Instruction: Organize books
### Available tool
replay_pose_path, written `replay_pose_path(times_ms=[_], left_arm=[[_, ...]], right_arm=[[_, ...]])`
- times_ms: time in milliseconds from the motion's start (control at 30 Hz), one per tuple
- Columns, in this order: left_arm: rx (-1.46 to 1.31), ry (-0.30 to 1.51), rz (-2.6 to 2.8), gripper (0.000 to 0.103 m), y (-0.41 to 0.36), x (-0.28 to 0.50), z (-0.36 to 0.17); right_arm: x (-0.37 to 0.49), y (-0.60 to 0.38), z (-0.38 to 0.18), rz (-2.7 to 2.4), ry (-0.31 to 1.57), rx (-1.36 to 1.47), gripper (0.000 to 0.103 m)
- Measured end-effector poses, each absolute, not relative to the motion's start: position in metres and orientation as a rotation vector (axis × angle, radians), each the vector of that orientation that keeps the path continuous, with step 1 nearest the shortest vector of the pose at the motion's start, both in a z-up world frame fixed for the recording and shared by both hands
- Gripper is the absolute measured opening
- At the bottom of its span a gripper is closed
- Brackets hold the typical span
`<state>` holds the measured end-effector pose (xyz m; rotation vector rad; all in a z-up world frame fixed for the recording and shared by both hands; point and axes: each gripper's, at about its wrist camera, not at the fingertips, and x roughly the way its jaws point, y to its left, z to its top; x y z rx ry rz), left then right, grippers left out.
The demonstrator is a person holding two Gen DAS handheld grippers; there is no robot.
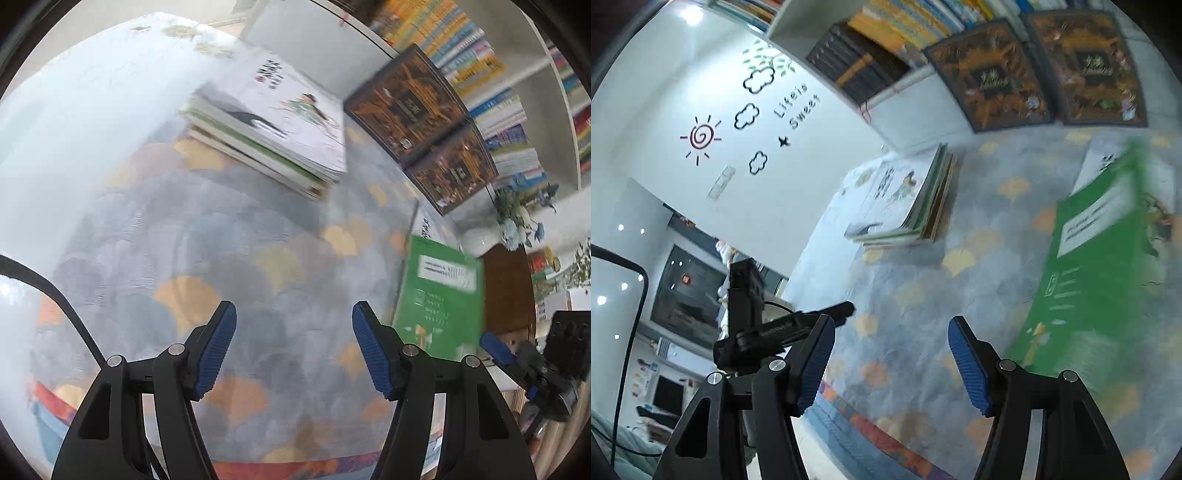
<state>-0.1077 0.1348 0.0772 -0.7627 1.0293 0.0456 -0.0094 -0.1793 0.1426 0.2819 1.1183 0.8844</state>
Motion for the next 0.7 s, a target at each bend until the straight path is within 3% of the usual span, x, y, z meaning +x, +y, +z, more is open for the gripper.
replay_pose_path(times_ms=[267,333,400,467,700], left_arm=[[-0.643,1.139,-0.177,0.062,0.067,-0.069,0.065],[-0.611,1.152,-0.255,0.062,0.032,-0.05,0.061],[-0.583,1.166,-0.302,0.062,-0.003,-0.027,0.054],[-0.552,1.18,-0.316,0.062,-0.03,-0.012,0.046],[-0.491,1.271,-0.36,0.063,-0.074,0.008,0.024]], right_arm=[[0.01,-0.29,0.093,0.439,1.157,0.307,0.062],[0.015,-0.317,0.058,0.338,1.213,0.31,0.054],[0.019,-0.334,0.034,0.291,1.252,0.324,0.037],[0.022,-0.339,0.015,0.239,1.251,0.308,0.033],[0.022,-0.321,0.017,0.323,1.212,0.245,0.035]])
